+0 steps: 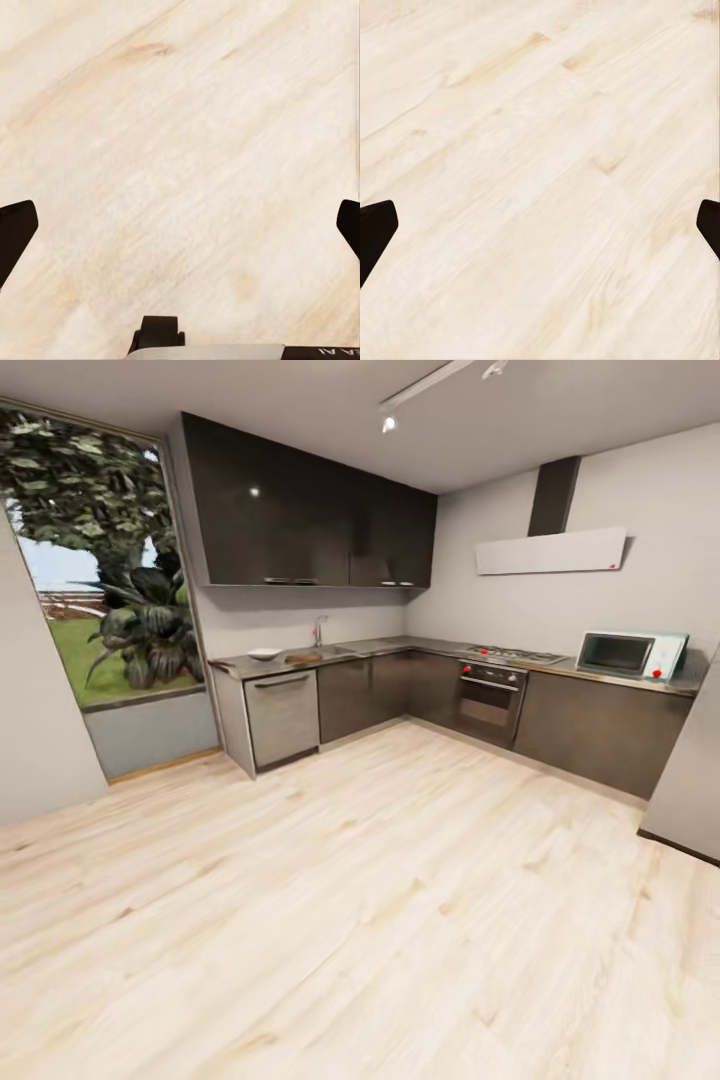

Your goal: In the kitchen, take the Vidalia onion out of the sink, dice it on the chopping board with the paring knife, put the diced onion into the bowl on the countertop, then place both the paring knife and the chopping board into the sink.

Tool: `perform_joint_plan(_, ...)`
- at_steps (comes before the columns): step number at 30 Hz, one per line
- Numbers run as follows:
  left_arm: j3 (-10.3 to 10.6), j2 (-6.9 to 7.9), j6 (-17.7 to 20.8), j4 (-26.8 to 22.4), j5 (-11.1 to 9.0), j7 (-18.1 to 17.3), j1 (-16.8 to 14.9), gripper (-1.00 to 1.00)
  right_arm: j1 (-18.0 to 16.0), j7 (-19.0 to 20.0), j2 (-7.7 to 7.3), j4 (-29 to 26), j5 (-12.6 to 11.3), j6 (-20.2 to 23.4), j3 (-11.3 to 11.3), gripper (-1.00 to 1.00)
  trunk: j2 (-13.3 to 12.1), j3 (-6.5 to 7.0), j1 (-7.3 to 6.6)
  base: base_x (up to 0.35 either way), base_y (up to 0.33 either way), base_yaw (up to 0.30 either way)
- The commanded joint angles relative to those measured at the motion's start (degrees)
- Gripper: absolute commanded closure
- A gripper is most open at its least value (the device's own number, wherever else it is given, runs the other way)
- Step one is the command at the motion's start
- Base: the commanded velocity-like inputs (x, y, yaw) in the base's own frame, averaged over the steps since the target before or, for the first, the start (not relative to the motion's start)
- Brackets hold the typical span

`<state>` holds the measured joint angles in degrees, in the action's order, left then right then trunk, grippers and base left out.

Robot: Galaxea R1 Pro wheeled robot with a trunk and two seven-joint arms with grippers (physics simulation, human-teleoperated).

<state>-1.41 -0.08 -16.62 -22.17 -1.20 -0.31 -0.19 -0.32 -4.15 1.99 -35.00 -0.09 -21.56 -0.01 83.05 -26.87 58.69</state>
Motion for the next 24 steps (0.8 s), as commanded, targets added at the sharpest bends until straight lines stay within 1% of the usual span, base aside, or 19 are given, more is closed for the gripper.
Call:
perform_joint_plan(1, -0.09, -0.01, -0.17, 0.02, -0.12, -0.04, -0.02, -1.00, -0.03, -0.16, 0.02, 0.02, 0.00, -0.14, 0.01, -1.00, 0.02, -0.06, 0.03, 0.345, 0.000, -0.242)
perform_joint_plan(11, -0.09, -0.01, -0.17, 0.02, -0.12, -0.04, 0.01, -1.00, -0.03, -0.16, 0.02, 0.02, 0.00, -0.14, 0.01, -1.00, 0.02, -0.06, 0.03, 0.345, 0.000, -0.223)
perform_joint_plan(24, -0.09, -0.01, -0.17, 0.02, -0.12, -0.04, 0.01, -1.00, -0.03, -0.16, 0.03, 0.02, 0.00, -0.14, 0.01, -1.00, 0.02, -0.06, 0.03, 0.345, 0.000, -0.090)
